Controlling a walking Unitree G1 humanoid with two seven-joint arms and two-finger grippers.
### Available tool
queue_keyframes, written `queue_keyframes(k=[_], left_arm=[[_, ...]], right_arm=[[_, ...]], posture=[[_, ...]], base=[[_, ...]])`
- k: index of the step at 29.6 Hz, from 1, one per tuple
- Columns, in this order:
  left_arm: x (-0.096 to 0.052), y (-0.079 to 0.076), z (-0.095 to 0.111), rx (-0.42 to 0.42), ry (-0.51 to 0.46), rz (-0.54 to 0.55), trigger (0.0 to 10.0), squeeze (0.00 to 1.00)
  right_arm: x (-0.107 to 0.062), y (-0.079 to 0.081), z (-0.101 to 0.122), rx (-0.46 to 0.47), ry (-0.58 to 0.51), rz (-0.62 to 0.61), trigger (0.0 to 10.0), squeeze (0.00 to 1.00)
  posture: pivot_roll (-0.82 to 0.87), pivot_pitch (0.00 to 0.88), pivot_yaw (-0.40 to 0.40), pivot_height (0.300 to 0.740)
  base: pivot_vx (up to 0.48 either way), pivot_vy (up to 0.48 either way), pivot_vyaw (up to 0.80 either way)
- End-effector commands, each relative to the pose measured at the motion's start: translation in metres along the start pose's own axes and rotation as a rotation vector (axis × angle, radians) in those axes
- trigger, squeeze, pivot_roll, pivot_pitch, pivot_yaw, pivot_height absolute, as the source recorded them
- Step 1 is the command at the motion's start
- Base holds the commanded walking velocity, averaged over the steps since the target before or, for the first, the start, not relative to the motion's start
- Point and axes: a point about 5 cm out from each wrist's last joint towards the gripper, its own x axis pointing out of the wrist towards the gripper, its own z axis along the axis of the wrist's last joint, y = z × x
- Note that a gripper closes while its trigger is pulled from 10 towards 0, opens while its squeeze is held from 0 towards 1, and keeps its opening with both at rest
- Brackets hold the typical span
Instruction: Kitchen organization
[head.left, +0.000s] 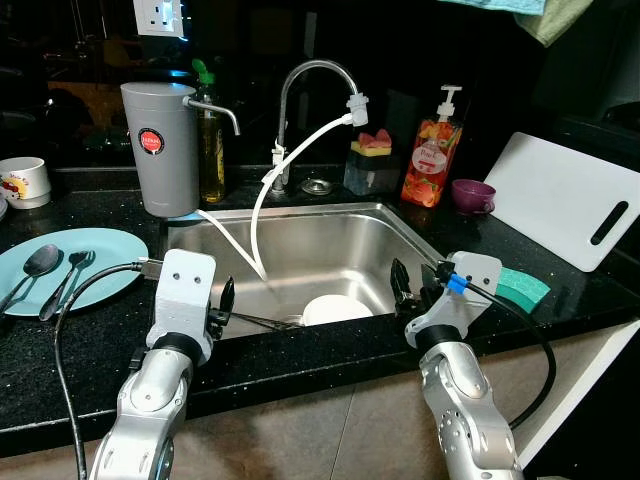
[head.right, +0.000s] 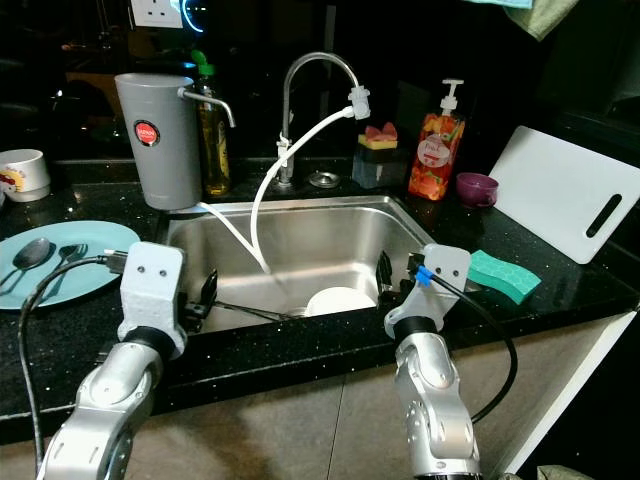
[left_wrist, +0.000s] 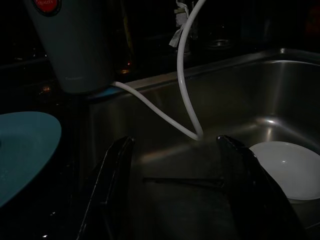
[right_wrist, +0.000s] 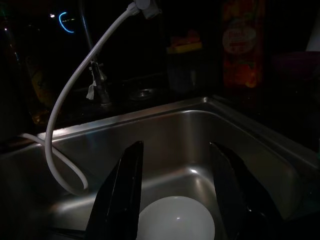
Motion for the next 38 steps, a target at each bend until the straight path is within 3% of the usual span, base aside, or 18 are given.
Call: queue_keyframes(k=[1, 38], left_arm=[[0.0005, -0.0015, 0.0004, 0.004, -0.001, -0.003, 10.0, 0.0], [-0.0001, -0.0009, -0.0003, 0.004, 0.005, -0.001, 10.0, 0.0]], right_arm=[[0.0011, -0.0004, -0.0019, -0.003, 0.011, 0.0, 10.0, 0.0], [0.0001, -0.001, -0.0029, -0.002, 0.016, -0.006, 10.0, 0.0]], posture=[[0.21, 0.025, -0.122, 0.74], [0.2, 0.035, -0.119, 0.74]], base=[[0.0, 0.0, 0.0], [0.0, 0.0, 0.0]])
